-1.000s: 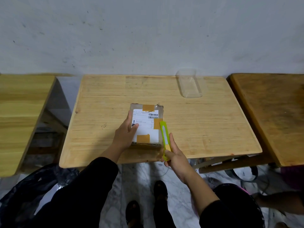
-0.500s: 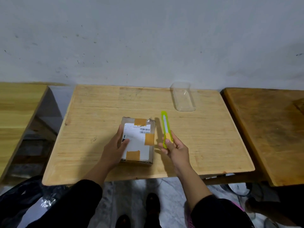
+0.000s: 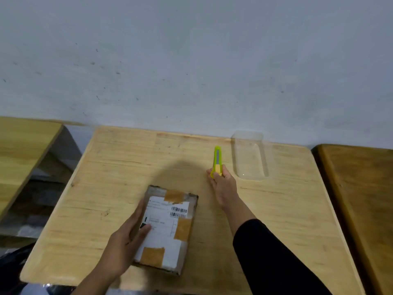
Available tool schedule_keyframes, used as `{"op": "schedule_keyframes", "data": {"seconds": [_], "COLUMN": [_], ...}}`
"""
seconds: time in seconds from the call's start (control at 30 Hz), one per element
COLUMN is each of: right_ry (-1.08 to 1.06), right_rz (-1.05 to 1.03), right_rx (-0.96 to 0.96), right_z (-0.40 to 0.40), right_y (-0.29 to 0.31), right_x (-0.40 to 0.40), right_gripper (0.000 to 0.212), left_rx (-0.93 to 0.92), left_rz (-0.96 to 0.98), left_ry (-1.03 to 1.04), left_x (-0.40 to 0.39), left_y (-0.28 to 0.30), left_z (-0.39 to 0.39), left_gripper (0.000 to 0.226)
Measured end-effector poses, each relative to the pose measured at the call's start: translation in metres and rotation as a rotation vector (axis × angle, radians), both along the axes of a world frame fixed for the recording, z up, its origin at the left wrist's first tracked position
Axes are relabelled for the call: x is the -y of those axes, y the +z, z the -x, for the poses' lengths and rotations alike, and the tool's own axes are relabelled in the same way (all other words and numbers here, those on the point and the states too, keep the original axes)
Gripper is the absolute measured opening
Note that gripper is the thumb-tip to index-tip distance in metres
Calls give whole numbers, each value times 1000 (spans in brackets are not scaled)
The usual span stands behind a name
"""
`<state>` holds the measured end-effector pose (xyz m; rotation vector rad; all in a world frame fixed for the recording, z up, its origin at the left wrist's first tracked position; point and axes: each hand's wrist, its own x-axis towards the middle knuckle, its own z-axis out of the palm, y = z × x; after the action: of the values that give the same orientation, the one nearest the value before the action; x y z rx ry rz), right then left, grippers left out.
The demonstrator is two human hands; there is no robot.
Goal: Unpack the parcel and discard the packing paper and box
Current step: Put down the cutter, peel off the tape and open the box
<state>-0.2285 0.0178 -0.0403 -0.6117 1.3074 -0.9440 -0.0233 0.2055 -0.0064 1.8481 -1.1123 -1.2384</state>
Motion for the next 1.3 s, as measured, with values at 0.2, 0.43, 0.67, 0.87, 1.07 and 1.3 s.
{"op": "schedule_keyframes", "data": {"seconds": [0.2,0.43,0.67,0.87,1.07,1.3], "right_ry": [77,139,601,736,568,336], "right_rz": [76,40,263,353,297,246], "right_rx": [-146,-282,-511,-648,-695,-735], "right_z": [-2,-2,-10,-12,-16,-11], "right_y": [-9,1,30,42,42,43], "right_x": [17,7,-52,-80,-99,-146], "right_gripper": [56,67,39,43,41,56], "left_rx": [-75,26,19,187,372,406], "left_rz": [-75,-28,76,144,259,246], "left_ry": [58,0,40,-232,-281,80], "left_x": [3,-1,-12,-37,-36,-2], "left_y": [9,6,8,-3,-12,-8], "left_z": [6,1,-4,-26,-48,-48], "left_gripper": [57,59,56,100,97,61]}}
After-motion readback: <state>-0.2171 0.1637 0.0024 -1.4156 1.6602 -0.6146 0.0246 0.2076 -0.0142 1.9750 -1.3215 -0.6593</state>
